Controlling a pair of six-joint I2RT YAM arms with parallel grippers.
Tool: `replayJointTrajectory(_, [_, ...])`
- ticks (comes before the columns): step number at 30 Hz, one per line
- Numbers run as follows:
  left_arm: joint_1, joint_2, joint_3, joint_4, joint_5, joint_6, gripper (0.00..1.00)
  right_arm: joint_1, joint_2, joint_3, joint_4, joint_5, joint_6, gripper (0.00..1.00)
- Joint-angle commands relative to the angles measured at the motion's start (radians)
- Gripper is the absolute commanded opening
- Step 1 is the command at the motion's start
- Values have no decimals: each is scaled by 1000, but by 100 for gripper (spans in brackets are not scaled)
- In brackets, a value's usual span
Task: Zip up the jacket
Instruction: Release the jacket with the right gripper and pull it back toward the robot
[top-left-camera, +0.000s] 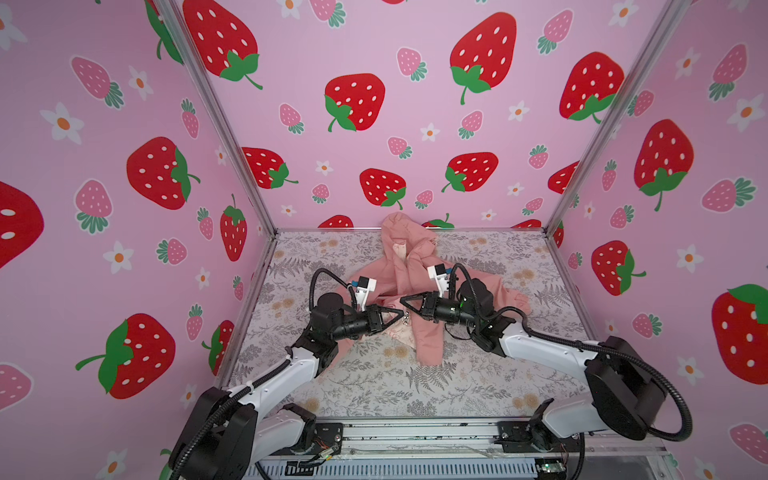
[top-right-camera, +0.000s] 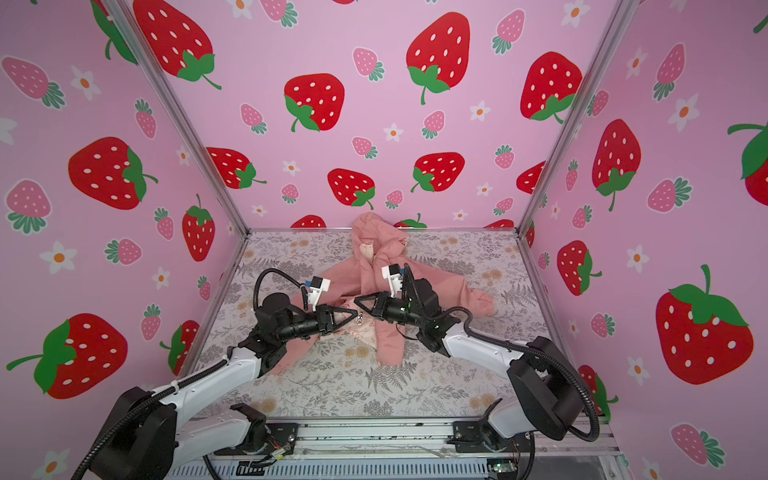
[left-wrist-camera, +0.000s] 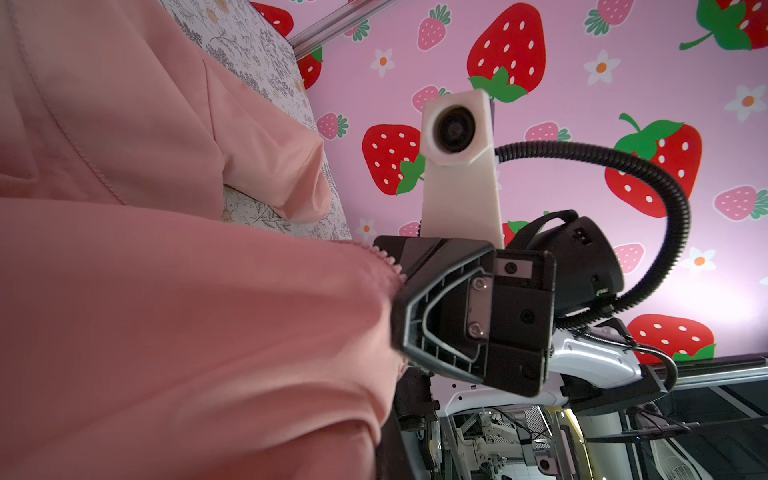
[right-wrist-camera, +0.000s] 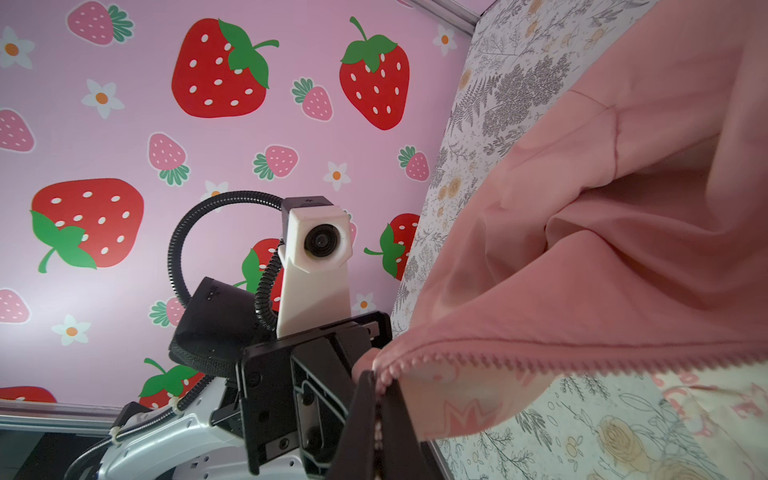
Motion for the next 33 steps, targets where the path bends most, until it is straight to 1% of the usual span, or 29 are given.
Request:
replayJointTrajectory(1, [-1, 0, 28, -7, 9, 21, 0, 0, -48, 35, -140, 61, -95, 7])
replayJointTrajectory(3, [-1, -7, 28, -25, 7, 34, 0, -3, -93, 34, -270, 130, -174, 15])
replayJointTrajectory(4, [0, -12, 27, -41, 4, 42, 0, -4, -122, 26, -341, 182, -214, 22])
replayJointTrajectory(6, [0, -22, 25, -74, -4, 64, 0, -3, -194, -3, -438, 274, -279, 40])
replayJointTrajectory(7, [2, -27, 24, -90, -8, 76, 0, -4, -236, -33, -466, 304, -288, 46])
replayJointTrajectory(8, [1, -31, 21, -103, -14, 82, 0, -3, -273, -62, -481, 321, -291, 48])
replayJointTrajectory(9, [4, -35, 15, -108, -22, 87, 0, -3, -310, -96, -493, 330, -282, 47])
replayJointTrajectory(11, [8, -40, 0, -109, -38, 90, 0, -1, -369, -172, -508, 326, -239, 42])
replayJointTrajectory(12, [9, -42, -7, -106, -49, 91, 0, 6, -392, -218, -502, 314, -200, 39])
replayJointTrajectory(14, [12, -42, -21, -101, -70, 93, 0, 35, -420, -320, -449, 290, -108, 35])
replayJointTrajectory(16, [15, -40, -39, -92, -96, 92, 0, 104, -437, -429, -350, 316, 3, 34])
replayJointTrajectory(18, [18, -38, -57, -70, -114, 83, 0, 178, -435, -497, -282, 374, 89, 38])
replayJointTrajectory(22, [20, -33, -78, -44, -125, 71, 0, 299, -395, -557, -188, 498, 215, 42])
replayJointTrajectory(24, [22, -34, -81, -42, -124, 68, 0, 338, -373, -573, -164, 554, 268, 43])
replayJointTrajectory(28, [24, -39, -86, -36, -114, 65, 0, 356, -293, -614, -41, 598, 341, 43])
replayJointTrajectory(33, [26, -51, -91, -27, -103, 58, 0, 354, -190, -609, 40, 634, 374, 42])
